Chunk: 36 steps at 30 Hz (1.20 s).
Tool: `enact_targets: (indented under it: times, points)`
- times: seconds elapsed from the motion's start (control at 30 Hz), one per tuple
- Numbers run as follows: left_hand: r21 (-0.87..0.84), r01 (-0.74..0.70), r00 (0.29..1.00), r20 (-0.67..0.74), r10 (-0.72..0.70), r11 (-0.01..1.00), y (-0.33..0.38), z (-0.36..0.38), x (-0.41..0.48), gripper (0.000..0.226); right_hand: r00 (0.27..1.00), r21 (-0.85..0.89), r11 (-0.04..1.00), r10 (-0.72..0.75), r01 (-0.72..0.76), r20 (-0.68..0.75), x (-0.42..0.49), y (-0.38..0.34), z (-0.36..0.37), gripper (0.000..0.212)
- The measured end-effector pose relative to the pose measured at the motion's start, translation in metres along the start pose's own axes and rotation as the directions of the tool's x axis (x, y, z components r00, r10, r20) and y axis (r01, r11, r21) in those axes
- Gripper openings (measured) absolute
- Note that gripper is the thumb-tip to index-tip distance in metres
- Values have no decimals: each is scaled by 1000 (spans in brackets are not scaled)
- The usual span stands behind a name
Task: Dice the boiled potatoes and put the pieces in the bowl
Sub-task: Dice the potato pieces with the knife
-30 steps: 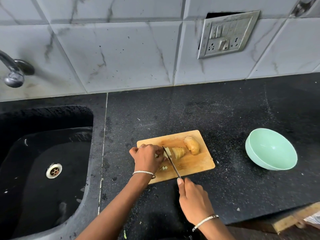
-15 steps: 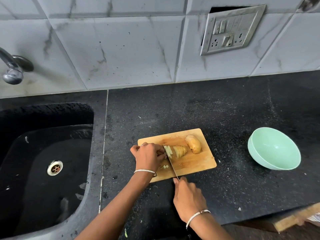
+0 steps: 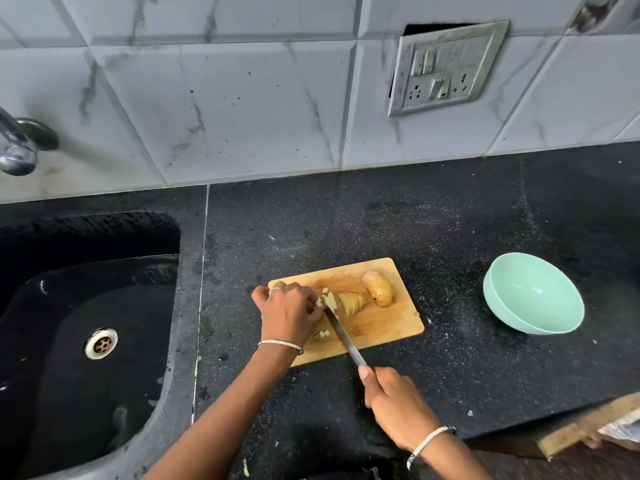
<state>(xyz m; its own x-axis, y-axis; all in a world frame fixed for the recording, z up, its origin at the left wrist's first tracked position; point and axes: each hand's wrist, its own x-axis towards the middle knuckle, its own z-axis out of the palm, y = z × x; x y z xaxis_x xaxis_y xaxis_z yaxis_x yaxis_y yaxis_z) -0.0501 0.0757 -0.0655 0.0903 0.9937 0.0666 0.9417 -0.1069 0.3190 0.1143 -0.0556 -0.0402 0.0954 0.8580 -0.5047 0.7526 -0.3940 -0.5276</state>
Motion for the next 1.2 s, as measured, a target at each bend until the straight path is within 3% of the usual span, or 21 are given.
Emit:
enact_targets:
  times: [0.17,0.37,0.53,0.73,1.0,1.2]
  points:
    - [-3,5,1000,-5,-5,1000,-4,-4,-3,11,988,-39,998,-59,54,-142,2,-8,-8,45]
    - [-34,-23,1000,-6,23,999,-4,-9,-5,8,981,-162,986,-61,30,-187,18,-12,6,38]
    - [-103,-11,1000,-22,8,995,-8,-11,-3,21,993,-66,994,-94,89,-68,12,-12,16,42]
    - [-131,13,997,75,-4,991,-12,-14,3,19,989,-21,998,-60,57,-134,12,-7,9,44]
    - [9,-68,996,67,67,998,-11,-17,4,14,997,-16,997,-74,73,-33,15,-2,9,47]
    - [-111,-73,997,-16,72,991,0,-16,5,15,981,90,993,-62,80,-184,13,0,-10,42]
